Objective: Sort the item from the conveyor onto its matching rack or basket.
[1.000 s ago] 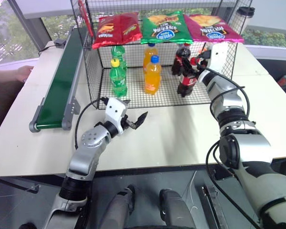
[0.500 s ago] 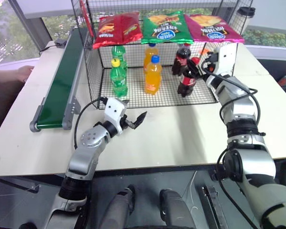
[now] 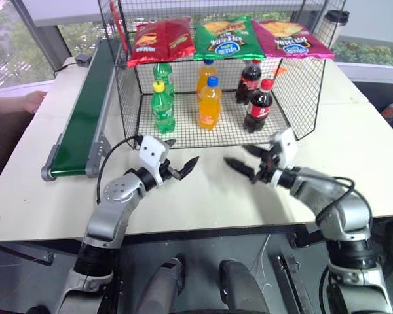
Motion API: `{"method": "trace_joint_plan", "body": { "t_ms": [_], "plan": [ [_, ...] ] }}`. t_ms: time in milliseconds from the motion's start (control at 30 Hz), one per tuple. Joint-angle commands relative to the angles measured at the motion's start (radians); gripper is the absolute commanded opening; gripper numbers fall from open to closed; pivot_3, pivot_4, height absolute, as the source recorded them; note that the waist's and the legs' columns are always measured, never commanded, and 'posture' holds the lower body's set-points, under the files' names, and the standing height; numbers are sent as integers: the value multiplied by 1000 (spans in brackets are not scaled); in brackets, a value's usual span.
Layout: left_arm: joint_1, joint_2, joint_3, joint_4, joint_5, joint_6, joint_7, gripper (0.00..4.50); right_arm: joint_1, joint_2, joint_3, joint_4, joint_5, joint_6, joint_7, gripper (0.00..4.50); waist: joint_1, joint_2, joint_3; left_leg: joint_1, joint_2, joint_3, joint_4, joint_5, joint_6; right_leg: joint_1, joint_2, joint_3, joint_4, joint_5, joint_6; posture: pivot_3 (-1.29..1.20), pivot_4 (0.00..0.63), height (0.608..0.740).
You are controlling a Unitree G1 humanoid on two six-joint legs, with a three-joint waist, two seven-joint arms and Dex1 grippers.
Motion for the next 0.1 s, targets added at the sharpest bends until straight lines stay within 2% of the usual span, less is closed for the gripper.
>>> {"method": "trace_joint_plan", "body": {
  "t_ms": [33,100],
  "plan": [
    [10,16,27,-48,-11,-7,3,4500,-8,21,8,-31,-1,-22,-9,4438,1,0,0,0,0,0,0,0,0,0,0,0,0,0,0,0,150,738],
    [18,16,31,-43,1,-25,12,4500,-19,31,16,-15,-6,-31,-10,4438,2,0,0,0,0,0,0,0,0,0,0,0,0,0,0,0,150,738]
  ]
}}
